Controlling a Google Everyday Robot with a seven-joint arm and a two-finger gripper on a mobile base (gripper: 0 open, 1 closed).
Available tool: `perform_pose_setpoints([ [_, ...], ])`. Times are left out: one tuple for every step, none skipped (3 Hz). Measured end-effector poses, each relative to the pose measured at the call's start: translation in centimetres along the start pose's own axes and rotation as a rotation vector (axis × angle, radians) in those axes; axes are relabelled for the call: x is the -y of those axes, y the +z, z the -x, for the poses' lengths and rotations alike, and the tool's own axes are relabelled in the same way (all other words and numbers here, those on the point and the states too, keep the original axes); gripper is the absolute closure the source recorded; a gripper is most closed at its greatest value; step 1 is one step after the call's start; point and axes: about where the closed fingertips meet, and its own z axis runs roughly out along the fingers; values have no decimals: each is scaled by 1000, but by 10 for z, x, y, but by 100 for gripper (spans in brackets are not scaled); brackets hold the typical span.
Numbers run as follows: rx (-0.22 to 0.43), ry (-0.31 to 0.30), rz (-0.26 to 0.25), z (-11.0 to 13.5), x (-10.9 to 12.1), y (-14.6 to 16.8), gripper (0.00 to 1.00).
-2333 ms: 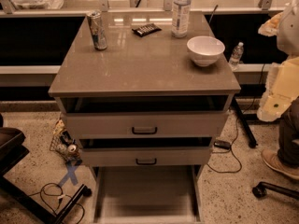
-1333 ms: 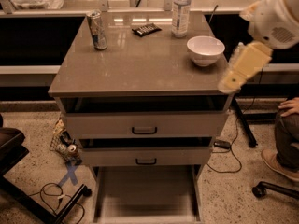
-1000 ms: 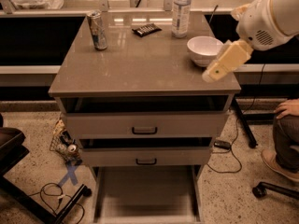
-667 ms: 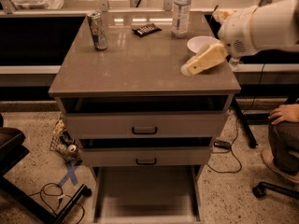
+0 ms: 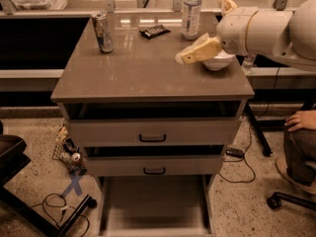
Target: Place redbull can into bottom drawer
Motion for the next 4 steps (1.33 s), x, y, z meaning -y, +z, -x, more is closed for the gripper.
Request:
perform_pose_setpoints([
  [0, 0, 0, 0, 0, 0, 0],
  [48, 85, 20, 2, -17, 50, 0],
  [122, 171, 11, 4, -25, 100, 0],
  [179, 227, 14, 6, -28, 149, 0],
])
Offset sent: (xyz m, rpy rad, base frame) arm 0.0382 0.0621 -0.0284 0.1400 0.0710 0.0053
